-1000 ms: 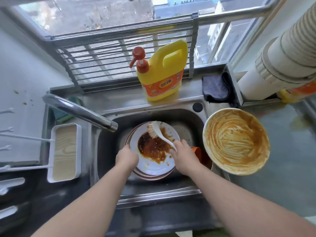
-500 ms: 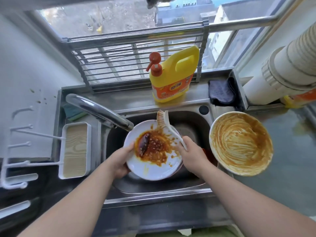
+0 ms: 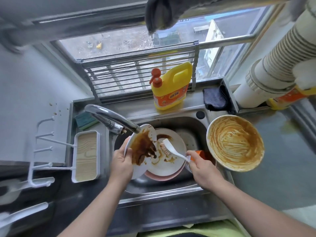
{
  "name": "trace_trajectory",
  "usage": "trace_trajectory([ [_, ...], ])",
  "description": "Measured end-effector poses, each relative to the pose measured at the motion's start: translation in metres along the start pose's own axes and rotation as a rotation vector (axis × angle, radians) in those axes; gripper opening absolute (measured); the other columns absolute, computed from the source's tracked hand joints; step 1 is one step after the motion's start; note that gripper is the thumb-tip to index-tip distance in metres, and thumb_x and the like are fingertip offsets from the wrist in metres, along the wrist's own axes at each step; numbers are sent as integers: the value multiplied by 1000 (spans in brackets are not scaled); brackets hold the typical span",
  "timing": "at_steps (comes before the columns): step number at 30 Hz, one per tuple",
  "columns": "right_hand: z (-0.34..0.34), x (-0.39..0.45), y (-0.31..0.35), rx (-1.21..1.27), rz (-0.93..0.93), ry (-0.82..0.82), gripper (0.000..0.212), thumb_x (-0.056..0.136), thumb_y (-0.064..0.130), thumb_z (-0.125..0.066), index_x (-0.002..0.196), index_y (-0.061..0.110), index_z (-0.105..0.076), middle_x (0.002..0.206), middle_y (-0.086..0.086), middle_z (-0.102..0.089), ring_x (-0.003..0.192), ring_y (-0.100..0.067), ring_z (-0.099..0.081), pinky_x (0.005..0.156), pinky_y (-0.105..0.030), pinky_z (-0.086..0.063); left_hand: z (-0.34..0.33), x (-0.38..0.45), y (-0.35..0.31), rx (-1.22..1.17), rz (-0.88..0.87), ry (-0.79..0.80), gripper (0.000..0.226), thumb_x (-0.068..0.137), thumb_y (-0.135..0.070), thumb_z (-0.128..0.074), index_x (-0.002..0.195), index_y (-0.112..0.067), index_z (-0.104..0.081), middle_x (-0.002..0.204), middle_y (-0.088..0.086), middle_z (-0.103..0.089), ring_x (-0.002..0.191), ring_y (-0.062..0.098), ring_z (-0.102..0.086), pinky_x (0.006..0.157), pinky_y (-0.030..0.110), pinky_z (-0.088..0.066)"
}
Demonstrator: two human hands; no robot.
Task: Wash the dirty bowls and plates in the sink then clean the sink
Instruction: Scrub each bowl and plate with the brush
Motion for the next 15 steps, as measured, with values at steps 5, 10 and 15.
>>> trace_trajectory([
  [5,-43,-29,53,-57,206,210,33,111,36,-38,142,43,-47,111,-7,-72,101,-29,-65,85,-36,-48,-29,-20,-6,-519,343,-269,31,115,-34,-38,140,-30,-57,124,6,-71,101,21,-70,72,33,-57],
  [10,-58,13,73,-97,117,125,16,109,30,-34,122,38,-40,103,-11,-68,94,-37,-64,86,-49,-56,-47,-35,7,-728,516,-309,33,116,-33,-33,145,-26,-47,131,13,-64,105,31,-68,92,54,-57],
  [15,-41,-7,27,-308,31,174,38,101,10,-40,128,36,-37,90,-9,-67,84,-34,-67,72,-47,-58,-44,-27,18,-808,657,-394,38,116,-37,-31,152,-33,-43,132,10,-63,110,34,-66,102,64,-51],
])
Point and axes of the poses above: each hand's wrist, its own x-axis towards the middle knuckle, its own z-axis out of the back of the hand, y = z × x, the point moved 4 cm from there along x, towards the middle knuckle
